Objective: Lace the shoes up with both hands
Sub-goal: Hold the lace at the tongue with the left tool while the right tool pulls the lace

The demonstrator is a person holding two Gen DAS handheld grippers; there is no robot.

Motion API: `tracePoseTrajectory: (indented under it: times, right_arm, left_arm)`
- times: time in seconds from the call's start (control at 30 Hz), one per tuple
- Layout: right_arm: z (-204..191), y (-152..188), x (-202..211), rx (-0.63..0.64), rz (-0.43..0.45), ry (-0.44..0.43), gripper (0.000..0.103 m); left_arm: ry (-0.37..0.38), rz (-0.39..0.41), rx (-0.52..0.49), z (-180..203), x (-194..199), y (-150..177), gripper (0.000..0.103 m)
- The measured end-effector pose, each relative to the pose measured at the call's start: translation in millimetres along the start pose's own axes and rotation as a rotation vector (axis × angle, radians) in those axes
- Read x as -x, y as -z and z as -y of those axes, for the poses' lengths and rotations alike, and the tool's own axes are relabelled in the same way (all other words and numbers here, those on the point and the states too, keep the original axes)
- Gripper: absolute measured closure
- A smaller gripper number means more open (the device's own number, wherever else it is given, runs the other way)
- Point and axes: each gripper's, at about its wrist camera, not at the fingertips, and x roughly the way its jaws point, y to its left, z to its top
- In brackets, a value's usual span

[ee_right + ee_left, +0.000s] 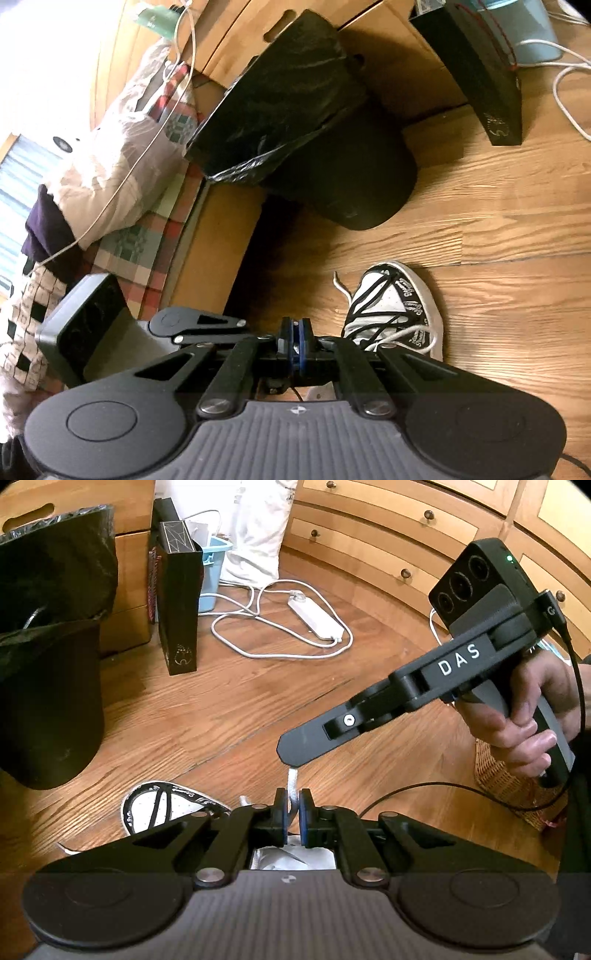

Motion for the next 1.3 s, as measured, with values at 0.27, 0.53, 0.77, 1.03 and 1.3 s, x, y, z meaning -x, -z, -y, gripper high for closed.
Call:
tracePoseTrajectory:
  times: [0.27,0.53,0.77,1.03,1.3]
  right_arm:
    - [7.7,-1.2,-1.7,-0.017,-0.02,0.03,0.095]
    - [-29.2,16.4,-23.4,0.353,-0.126,0.266,0.078]
    - [-39.9,43.4,-46.4,0.53,-0.217,0.358,0.078]
    - [-23.5,41.3,-50.3,0.444,-0.245,0.355,0.078]
    - [-6.8,32.6,-48.2,0.284,-0.253,0.29,0.083]
  left_arm:
    - [-0.06,-0.022,-0.071,5.9,0.2,0.2,0.098]
    - [-0.274,-0.23,-0.353,22.6,-15.4,15.0,0.098]
    - [-0.402,-0.364,-0.639,65.4,-43.7,40.0,0.098]
    - [-0.58,-0.41,-0.741,91.9,-66.6,52.9,0.098]
    - [-0.565,-0.402,-0.714,113.1,-63.1,49.5,0.098]
